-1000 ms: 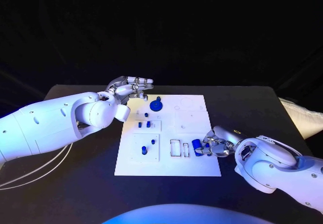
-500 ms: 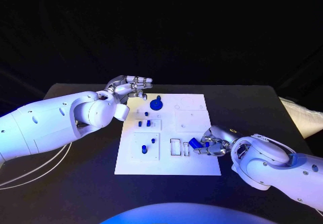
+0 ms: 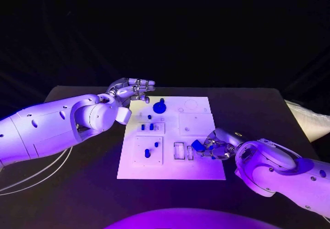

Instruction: Assemble the parts on the task board

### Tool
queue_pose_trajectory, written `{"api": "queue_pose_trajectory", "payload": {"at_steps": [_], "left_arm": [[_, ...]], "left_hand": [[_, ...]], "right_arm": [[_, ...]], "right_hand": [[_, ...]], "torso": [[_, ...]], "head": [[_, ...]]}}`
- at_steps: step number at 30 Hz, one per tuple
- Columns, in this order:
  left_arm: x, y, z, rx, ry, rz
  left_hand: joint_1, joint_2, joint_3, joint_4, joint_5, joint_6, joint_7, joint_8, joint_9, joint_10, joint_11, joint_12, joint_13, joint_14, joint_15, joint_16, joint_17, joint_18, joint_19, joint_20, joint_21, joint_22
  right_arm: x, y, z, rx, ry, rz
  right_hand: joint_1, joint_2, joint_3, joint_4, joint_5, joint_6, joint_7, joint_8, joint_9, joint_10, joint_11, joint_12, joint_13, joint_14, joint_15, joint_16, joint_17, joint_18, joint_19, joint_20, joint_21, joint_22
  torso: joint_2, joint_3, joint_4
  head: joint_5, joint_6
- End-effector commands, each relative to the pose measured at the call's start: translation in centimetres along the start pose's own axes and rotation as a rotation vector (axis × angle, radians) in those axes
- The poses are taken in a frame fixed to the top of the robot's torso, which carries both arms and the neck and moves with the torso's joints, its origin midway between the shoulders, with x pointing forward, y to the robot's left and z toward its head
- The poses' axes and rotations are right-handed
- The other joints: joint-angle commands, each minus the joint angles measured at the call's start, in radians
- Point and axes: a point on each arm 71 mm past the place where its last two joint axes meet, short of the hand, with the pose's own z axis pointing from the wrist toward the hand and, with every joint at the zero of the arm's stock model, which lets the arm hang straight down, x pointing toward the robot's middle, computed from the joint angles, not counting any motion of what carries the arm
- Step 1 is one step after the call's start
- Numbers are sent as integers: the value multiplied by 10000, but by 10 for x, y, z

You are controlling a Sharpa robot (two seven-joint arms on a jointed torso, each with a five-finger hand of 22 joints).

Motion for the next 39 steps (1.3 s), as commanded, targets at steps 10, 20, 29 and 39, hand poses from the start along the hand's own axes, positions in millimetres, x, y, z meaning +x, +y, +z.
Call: {"api": "queue_pose_trajectory", "payload": {"at_steps": [10, 20, 29, 39], "left_arm": [[3, -1, 0, 50, 240, -29], [4, -1, 0, 49, 261, -34], [4, -1, 0, 42, 259, -34], [5, 0, 0, 19, 299, -42]], "left_hand": [[-21, 44, -52, -11, -36, -82, -3, 11, -3, -77, -1, 44, -8, -46, -6, 10, -15, 115, -13, 70, -45, -9], [-21, 44, -52, -11, -36, -82, -3, 11, -3, -77, -1, 44, -8, -46, -6, 10, -15, 115, -13, 70, -45, -9], [-21, 44, -52, -11, -36, -82, -3, 11, -3, -77, -1, 44, -8, -46, -6, 10, -15, 115, -13, 70, -45, -9], [-21, 53, -71, -10, -34, -94, -2, 17, -3, -97, 1, 60, -9, -54, -4, 13, -23, 116, -12, 73, -59, -22]], "right_arm": [[-6, 17, -8, -472, -440, 1857], [8, 31, -2, -625, 863, 1425], [14, 37, 3, -567, 1269, 1165], [16, 38, 8, -461, 1258, 986]], "right_hand": [[-82, 398, -74, 355, 515, 293, -169, -54, 271, 150, -36, 25, 142, 680, -106, 114, 349, -183, 123, -14, 112, 135], [-413, 491, -262, 495, 434, 521, -230, -44, 394, 239, -79, -46, 205, 692, -131, 179, 456, -201, 156, -23, 173, 233], [-587, 613, -341, 504, 433, 639, -277, -31, 466, 316, -116, -10, 300, 697, -160, 208, 503, -202, 159, -45, 184, 251], [-784, 631, -485, 505, 373, 684, -297, -48, 528, 353, -133, -49, 332, 697, -176, 223, 529, -202, 154, -62, 185, 254]], "torso": [[11, -18, 37], [15, -20, 53], [11, -28, 57], [16, -35, 69]], "head": [[-11, 25], [10, 13], [14, -7], [15, -15]]}}
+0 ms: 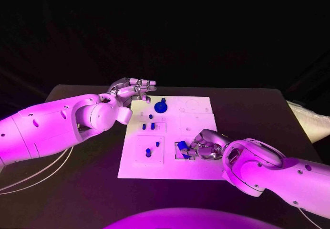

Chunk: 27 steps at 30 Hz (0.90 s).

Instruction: Assemble the parts on the task board

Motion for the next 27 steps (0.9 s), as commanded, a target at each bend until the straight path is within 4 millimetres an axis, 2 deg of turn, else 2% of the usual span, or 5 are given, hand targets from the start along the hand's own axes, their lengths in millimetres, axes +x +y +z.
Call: {"api": "queue_pose_trajectory", "payload": {"at_steps": [1, 8, 11, 19, 27], "left_arm": [[3, -1, 0, 46, 230, -26], [3, -1, 0, 41, 231, -26], [3, -1, 0, 39, 229, -26], [3, -1, 0, 40, 218, -23], [3, -1, 0, 38, 230, -26]], "left_hand": [[-21, 54, -72, -10, -34, -94, -2, 17, -3, -70, -26, 60, -9, -53, -4, 13, -8, 116, -12, 73, -59, -8], [-21, 54, -72, -10, -34, -94, -2, 17, -3, -70, -26, 60, -9, -53, -4, 13, -8, 116, -12, 73, -59, -8], [-21, 54, -72, -10, -34, -94, -2, 17, -3, -70, -26, 60, -9, -53, -4, 13, -8, 116, -12, 73, -59, -8], [-9, 69, -73, -13, -30, -102, -2, 20, -4, -83, -26, 70, -9, -58, -5, 15, -13, 117, -10, 73, -66, -15], [-9, 69, -73, -13, -30, -102, -2, 20, -4, -83, -26, 70, -9, -58, -5, 15, -13, 117, -10, 73, -66, -15]], "right_arm": [[2, -1, 1, 140, 161, -291], [2, 1, 5, 130, 11, -430], [1, 1, 5, 119, -81, -504], [0, 3, 5, -105, -216, -639], [2, 7, 4, -403, -94, -835]], "right_hand": [[-211, -30, -147, -3, -157, 430, -361, 0, 544, 83, -50, -9, 23, 673, -79, 56, 532, -202, 42, -28, 60, 4], [-1124, -189, -1039, -6, -2317, 405, -341, -119, 747, 34, -28, -391, -34, 634, -63, -30, 380, -167, -59, -22, -52, -148], [-1398, -291, -1335, 4, -2808, 353, -317, -175, 811, -42, -2, -638, -140, 605, -44, -111, 243, -137, -138, -5, -151, -286], [-1407, -521, -1500, -38, -2971, 265, -274, -255, 880, -201, 33, -1109, -401, 562, -12, -239, 39, -90, -260, 23, -315, -507], [120, -403, -1225, -701, -2447, 299, -289, -310, 1078, -105, 16, -1132, -232, 584, -26, -239, 70, -94, -231, 20, -327, -483]], "torso": [[7, -7, 8], [12, -2, 14], [4, -7, 15], [5, -4, 18], [9, -6, 28]], "head": [[-10, -2], [6, -7], [7, -12], [9, -4], [5, -10]]}}
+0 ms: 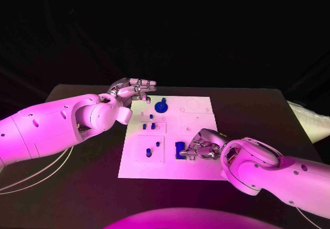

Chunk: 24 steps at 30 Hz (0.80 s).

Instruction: Assemble the parts on the task board

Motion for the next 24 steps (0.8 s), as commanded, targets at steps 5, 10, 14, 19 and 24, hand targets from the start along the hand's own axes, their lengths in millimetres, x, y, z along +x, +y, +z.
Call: {"api": "queue_pose_trajectory", "payload": {"at_steps": [5, 10, 14, 19, 24], "left_arm": [[3, -1, 0, 51, 222, -25], [3, -1, 0, 51, 222, -25], [3, -1, 0, 51, 218, -24], [2, -1, 0, 55, 203, -21], [0, -1, -1, 63, 118, 0]], "left_hand": [[-9, 69, -73, -13, -30, -102, -2, 20, -3, -49, 11, 19, -10, -57, -6, 15, -15, 117, -10, 73, -66, -16], [-9, 69, -73, -13, -30, -102, -2, 20, -3, -49, 11, 19, -10, -57, -6, 15, -15, 117, -10, 73, -66, -16], [-9, 69, -73, -13, -30, -102, -2, 20, -3, -49, 11, 19, -10, -57, -6, 15, -15, 117, -10, 73, -66, -16], [-9, 69, -73, -13, -30, -102, -2, 20, -3, -49, 11, 19, -10, -57, -6, 15, -15, 117, -10, 73, -66, -16], [-10, 82, -81, -10, -29, -103, -1, 27, -2, -53, 11, 33, -8, -61, -4, 17, -20, 117, -8, 74, -73, -23]], "right_arm": [[0, 4, 0, -305, -122, -632], [-1, 3, 0, -275, -306, -695], [-4, 1, -2, -299, -501, -606], [-12, -8, -13, -373, -730, 55], [-31, -24, -25, -29, -799, 405]], "right_hand": [[777, 121, 164, -472, 140, 39, -27, -32, 109, 122, -18, 80, 178, 653, 3, 1, 161, -114, 31, -13, 2, 116], [1063, 220, 269, -665, 159, 55, -42, -41, 146, 153, -36, 105, 233, 658, -12, 14, 185, -117, 45, -24, 11, 135], [1089, 262, 285, -692, 272, 58, -40, -50, 161, 158, -35, 86, 239, 657, -13, 14, 186, -120, 53, -29, 18, 147], [956, 280, 216, -619, 696, -133, 28, -193, 147, 93, 12, -140, 128, 652, 13, 2, 169, -109, 24, -25, -26, 88], [1232, 374, 314, -768, 980, -881, 306, -690, -79, -73, 227, -413, 3, 708, 185, 183, 495, -124, 33, 89, -7, 123]], "torso": [[1, -11, 12], [5, -6, 12], [-4, -2, 2], [-12, -5, 7], [8, -1, -28]], "head": [[-1, -6], [-15, -5], [-54, 9], [-90, 31], [-141, 72]]}}
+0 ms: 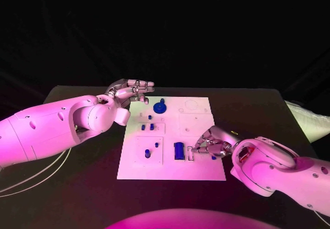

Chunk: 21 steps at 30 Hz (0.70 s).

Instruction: Assemble the parts on the task board

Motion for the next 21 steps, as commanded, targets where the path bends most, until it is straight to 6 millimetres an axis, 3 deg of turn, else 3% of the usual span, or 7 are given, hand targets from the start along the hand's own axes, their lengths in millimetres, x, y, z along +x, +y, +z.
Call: {"api": "queue_pose_trajectory", "payload": {"at_steps": [1, 9, 21], "left_arm": [[1, -1, -1, 79, 128, -3], [2, -1, -1, 97, 158, -10], [2, 0, -1, 75, 198, -27]], "left_hand": [[-10, 82, -52, 20, -29, -103, -1, 27, -2, -54, 13, 33, -8, -61, -4, 17, -8, 116, -8, 74, -35, -7], [-5, 87, -54, 17, -28, -99, -2, 32, -1, -52, 11, 41, -7, -62, -5, 18, -11, 117, -7, 74, -38, -10], [-5, 87, -54, 17, -28, -99, -2, 32, -1, -52, 11, 41, -7, -62, -5, 18, -11, 117, -7, 74, -38, -10]], "right_arm": [[-11, -5, -5, -25, -42, 497], [-31, -39, -16, 1057, -70, -434], [-25, -48, -13, 1409, -90, -1715]], "right_hand": [[139, 3, 7, -120, 44, -118, 69, -89, -57, -30, 89, -132, -66, 691, 100, 26, 483, -120, 17, 97, -18, -11], [105, -28, -68, -105, -59, 12, 74, -50, -81, -218, 113, -617, -368, 650, 136, -59, 338, -86, -59, 160, -107, -132], [-169, -25, -235, 122, -98, 288, -11, 104, -24, -213, 57, -768, -444, 610, 100, -160, 187, -58, -120, 155, -193, -235]], "torso": [[12, 2, -37], [16, 19, -35], [12, 5, 7]], "head": [[-45, 31], [-174, 44], [-242, 79]]}}
